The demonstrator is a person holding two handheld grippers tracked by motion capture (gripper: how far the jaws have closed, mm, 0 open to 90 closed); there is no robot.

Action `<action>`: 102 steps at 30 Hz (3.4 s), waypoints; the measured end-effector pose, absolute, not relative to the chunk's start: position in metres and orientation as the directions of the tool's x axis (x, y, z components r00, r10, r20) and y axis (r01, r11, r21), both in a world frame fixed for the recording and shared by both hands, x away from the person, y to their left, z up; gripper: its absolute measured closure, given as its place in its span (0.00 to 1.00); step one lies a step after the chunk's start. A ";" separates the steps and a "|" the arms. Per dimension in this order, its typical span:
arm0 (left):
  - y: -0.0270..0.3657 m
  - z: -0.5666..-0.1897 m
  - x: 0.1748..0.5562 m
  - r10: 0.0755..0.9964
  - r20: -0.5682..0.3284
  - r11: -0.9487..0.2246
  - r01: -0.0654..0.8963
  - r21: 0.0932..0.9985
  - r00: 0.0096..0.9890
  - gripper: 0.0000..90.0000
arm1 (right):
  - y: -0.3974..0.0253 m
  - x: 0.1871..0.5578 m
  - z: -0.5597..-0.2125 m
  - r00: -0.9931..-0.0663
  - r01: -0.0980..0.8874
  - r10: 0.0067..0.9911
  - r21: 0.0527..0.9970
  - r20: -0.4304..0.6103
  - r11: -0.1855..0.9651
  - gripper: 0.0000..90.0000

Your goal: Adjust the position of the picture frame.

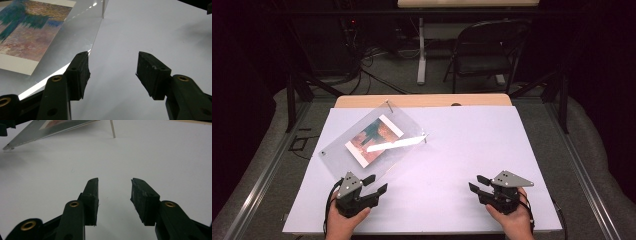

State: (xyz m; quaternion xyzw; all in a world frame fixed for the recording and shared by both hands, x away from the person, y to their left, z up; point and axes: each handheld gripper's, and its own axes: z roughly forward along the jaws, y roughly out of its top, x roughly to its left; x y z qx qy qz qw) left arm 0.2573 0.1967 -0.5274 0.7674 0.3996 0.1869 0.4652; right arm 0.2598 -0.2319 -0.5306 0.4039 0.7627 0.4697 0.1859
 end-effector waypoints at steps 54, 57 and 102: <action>0.209 -0.523 0.263 0.847 -0.080 -0.226 0.494 0.840 0.525 0.49 | -0.206 0.317 -0.513 -0.643 0.446 0.761 0.850 0.088 0.279 0.59; 0.210 -0.523 0.264 0.848 -0.079 -0.228 0.494 0.839 0.525 0.49 | -0.196 0.331 -0.512 -0.656 0.444 0.750 0.847 0.084 0.293 0.62; 0.221 -0.526 0.266 0.853 -0.125 -0.187 0.521 0.833 0.506 0.54 | -0.099 0.452 -0.560 -0.666 0.450 0.744 0.822 0.048 0.349 0.76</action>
